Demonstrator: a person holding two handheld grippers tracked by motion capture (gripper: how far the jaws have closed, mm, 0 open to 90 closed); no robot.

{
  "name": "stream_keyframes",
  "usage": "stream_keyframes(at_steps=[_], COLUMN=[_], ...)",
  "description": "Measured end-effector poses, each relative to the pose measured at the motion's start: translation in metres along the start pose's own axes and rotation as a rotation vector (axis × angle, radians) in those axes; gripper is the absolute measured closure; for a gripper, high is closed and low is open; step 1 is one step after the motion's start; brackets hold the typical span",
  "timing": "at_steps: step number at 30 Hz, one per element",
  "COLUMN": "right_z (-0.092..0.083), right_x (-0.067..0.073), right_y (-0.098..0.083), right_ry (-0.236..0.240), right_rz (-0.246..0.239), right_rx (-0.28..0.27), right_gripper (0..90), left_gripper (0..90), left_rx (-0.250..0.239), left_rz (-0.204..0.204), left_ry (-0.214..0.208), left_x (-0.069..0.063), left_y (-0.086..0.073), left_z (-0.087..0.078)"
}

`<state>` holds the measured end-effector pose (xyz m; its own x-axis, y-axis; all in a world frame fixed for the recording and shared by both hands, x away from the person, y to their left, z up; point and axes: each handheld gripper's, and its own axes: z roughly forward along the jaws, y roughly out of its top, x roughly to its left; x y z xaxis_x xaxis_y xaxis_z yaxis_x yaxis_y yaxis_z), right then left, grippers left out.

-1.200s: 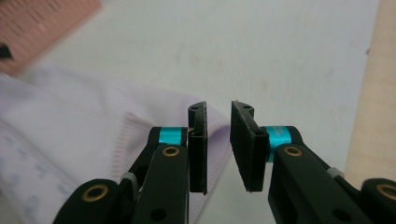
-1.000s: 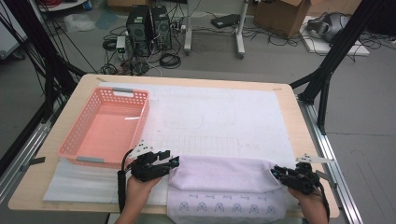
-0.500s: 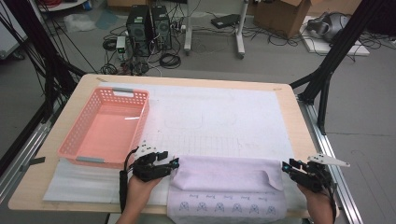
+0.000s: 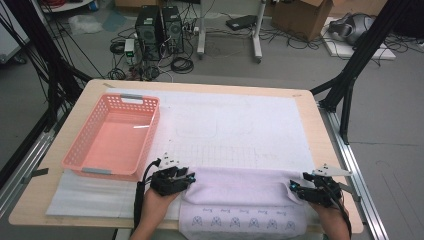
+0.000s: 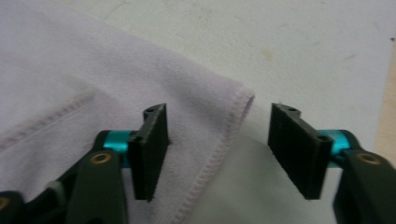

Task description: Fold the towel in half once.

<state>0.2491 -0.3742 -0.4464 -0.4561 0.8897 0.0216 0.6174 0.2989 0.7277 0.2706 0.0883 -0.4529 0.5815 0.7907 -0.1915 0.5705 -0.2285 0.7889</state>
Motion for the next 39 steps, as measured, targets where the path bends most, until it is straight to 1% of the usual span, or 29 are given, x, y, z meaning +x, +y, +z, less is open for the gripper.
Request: stream_keyframes(at_steps=[1, 3, 4, 5, 6, 8, 10, 11, 13, 14, 15, 17, 19, 20, 21, 22, 23, 24, 25, 26, 27, 28, 29, 30, 31, 33, 36, 37, 39], right_z=[0.000, 0.000, 0.000, 0.000, 0.000, -0.001, -0.002, -0.002, -0.003, -0.003, -0.002, -0.003, -0.003, -0.004, -0.005, -0.006, -0.009, -0.011, -0.014, -0.015, -0.017, -0.018, -0.017, -0.016, -0.014, -0.009, 0.001, 0.003, 0.009], right_x=[-0.001, -0.002, -0.002, -0.002, -0.001, -0.001, -0.001, -0.001, 0.001, 0.001, 0.002, 0.000, -0.006, -0.008, -0.009, -0.008, -0.008, -0.008, -0.010, -0.010, -0.010, -0.010, -0.012, -0.014, -0.016, -0.020, -0.026, -0.029, -0.034], right_y=[0.000, -0.001, -0.001, -0.001, -0.001, -0.001, -0.001, -0.001, 0.000, 0.000, 0.000, 0.000, -0.002, -0.004, -0.005, -0.004, -0.003, -0.001, 0.003, 0.005, 0.010, 0.013, 0.018, 0.023, 0.027, 0.038, 0.056, 0.063, 0.075], right_ry=[-0.002, 0.005, 0.011, 0.014, 0.020, 0.028, 0.040, 0.050, 0.076, 0.101, 0.118, 0.142, 0.194, 0.208, 0.214, 0.210, 0.203, 0.204, 0.215, 0.217, 0.207, 0.200, 0.191, 0.195, 0.198, 0.187, 0.164, 0.155, 0.149], right_rz=[0.006, 0.025, 0.023, 0.020, 0.019, 0.009, 0.011, 0.006, -0.003, -0.003, 0.003, 0.033, 0.069, 0.088, 0.087, 0.075, 0.066, 0.066, 0.063, 0.059, 0.042, 0.032, 0.018, 0.026, 0.030, 0.017, -0.005, -0.008, -0.005], right_rx=[0.001, 0.001, 0.002, 0.001, 0.000, 0.002, 0.004, 0.003, 0.005, 0.007, 0.008, 0.013, 0.008, 0.002, -0.003, -0.013, -0.026, -0.042, -0.086, -0.108, -0.130, -0.137, -0.159, -0.172, -0.176, -0.179, -0.181, -0.184, -0.200], right_gripper=[32.9, 33.0, 33.8, 35.4, 37.5, 44.0, 51.8, 57.3, 68.9, 77.3, 80.4, 82.9, 84.0, 84.3, 84.6, 84.8, 85.0, 85.2, 85.4, 85.4, 85.5, 85.5, 85.5, 85.5, 85.5, 85.5, 85.4, 85.4, 85.4], left_gripper=[66.9, 72.5, 75.3, 81.0, 84.2, 85.3, 85.5, 85.6, 85.6, 85.7, 85.9, 86.0, 86.3, 86.4, 86.5, 86.7, 86.9, 87.3, 87.3, 87.3, 87.3, 87.3, 87.3, 87.3, 87.4, 87.4, 87.3, 87.3, 87.3], left_rx=[0.002, 0.001, 0.003, 0.006, 0.007, 0.000, -0.001, -0.003, -0.004, -0.005, -0.009, -0.015, -0.027, -0.041, -0.080, -0.112, -0.132, -0.155, -0.165, -0.172, -0.178, -0.181, -0.186, -0.186, -0.181, -0.174, -0.175, -0.175, -0.172], left_rz=[0.001, -0.007, -0.011, -0.022, -0.017, -0.030, -0.041, -0.048, -0.050, -0.049, -0.052, -0.061, -0.079, -0.088, -0.085, -0.082, -0.072, -0.059, -0.053, -0.046, -0.046, -0.056, -0.063, -0.061, -0.062, -0.044, -0.078, -0.088, -0.109], left_ry=[0.004, 0.002, -0.006, -0.031, -0.025, -0.015, -0.016, -0.017, -0.021, -0.026, -0.032, -0.042, -0.057, -0.058, -0.051, -0.050, -0.047, -0.033, -0.034, -0.026, -0.019, -0.014, -0.008, -0.002, 0.001, 0.016, 0.024, 0.031, 0.032], left_x=[0.000, -0.001, -0.001, 0.000, -0.001, -0.003, -0.003, -0.002, -0.002, -0.002, -0.002, -0.001, 0.001, 0.003, 0.004, 0.004, 0.005, 0.006, 0.007, 0.010, 0.012, 0.017, 0.020, 0.023, 0.025, 0.030, 0.043, 0.049, 0.057], left_y=[0.000, 0.000, 0.000, -0.001, -0.001, -0.001, -0.002, -0.002, -0.002, -0.002, -0.003, -0.003, -0.003, -0.003, -0.002, 0.001, 0.004, 0.010, 0.014, 0.021, 0.025, 0.032, 0.037, 0.041, 0.048, 0.061, 0.080, 0.086, 0.093], left_z=[0.000, 0.000, 0.000, 0.001, 0.000, 0.001, 0.000, 0.000, 0.000, 0.000, -0.001, -0.001, -0.003, -0.005, -0.008, -0.012, -0.015, -0.020, -0.021, -0.022, -0.022, -0.020, -0.018, -0.017, -0.015, -0.012, -0.006, -0.002, 0.004])
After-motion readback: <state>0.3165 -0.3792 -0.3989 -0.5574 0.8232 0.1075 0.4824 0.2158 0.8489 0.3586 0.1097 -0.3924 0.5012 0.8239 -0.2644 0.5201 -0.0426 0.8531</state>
